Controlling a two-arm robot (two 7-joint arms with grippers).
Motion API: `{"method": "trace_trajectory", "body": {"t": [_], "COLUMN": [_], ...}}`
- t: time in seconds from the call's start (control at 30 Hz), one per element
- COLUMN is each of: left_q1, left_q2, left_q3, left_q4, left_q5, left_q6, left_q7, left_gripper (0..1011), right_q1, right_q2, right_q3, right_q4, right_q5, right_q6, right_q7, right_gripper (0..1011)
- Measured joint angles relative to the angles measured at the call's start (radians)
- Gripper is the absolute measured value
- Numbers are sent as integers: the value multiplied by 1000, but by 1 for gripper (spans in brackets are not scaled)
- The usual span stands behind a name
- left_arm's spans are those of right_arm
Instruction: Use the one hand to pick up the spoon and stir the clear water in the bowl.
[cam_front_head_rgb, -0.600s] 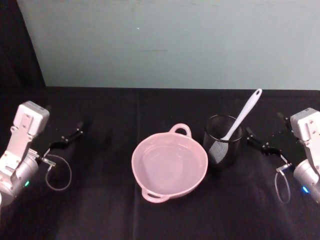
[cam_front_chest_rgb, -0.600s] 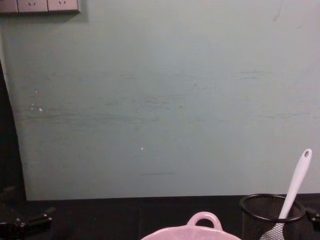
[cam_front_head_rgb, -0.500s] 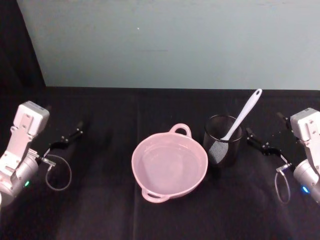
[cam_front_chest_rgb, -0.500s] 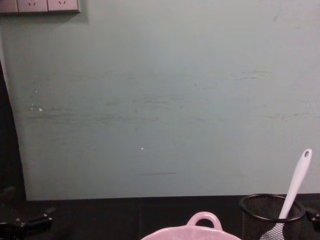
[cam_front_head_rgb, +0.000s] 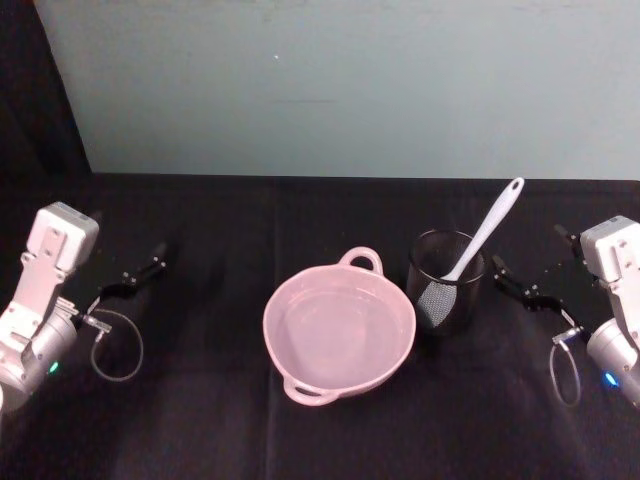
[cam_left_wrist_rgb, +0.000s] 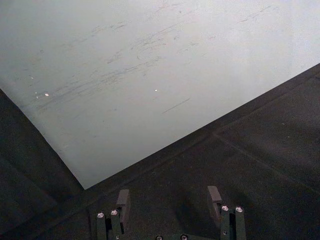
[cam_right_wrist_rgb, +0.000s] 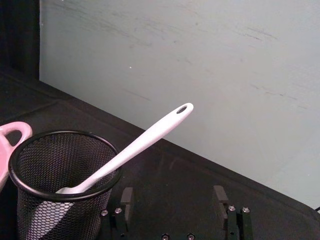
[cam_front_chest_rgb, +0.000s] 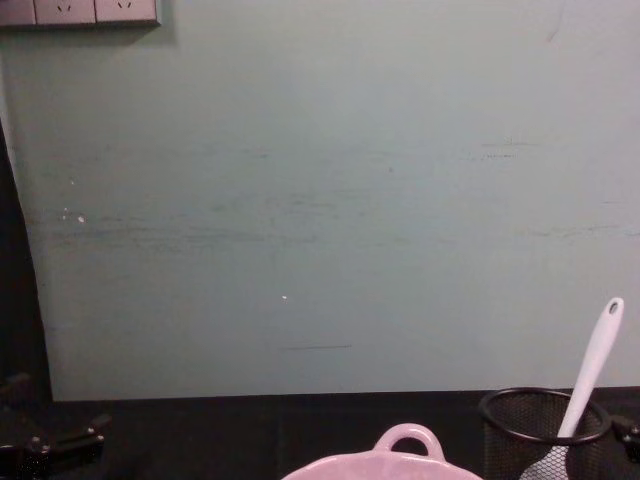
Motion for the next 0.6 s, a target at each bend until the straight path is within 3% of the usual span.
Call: {"method": "trace_trajectory", "body": {"t": [0.43,0.6], "left_q1": [0,0], "left_q2": [0,0], "left_q3": [0,0], "left_q4": [0,0], "left_q5": [0,0], "left_q6": [0,0], "left_q7": [0,0], "left_gripper": [1005,1005], "right_q1": [-1,-39], "right_q2": [0,11], "right_q3": [1,31], "right_q4": [0,-29], "right_q5": [0,7], "right_q6": [1,13], "right_q7": [0,-4], "right_gripper": [1003,1003]}}
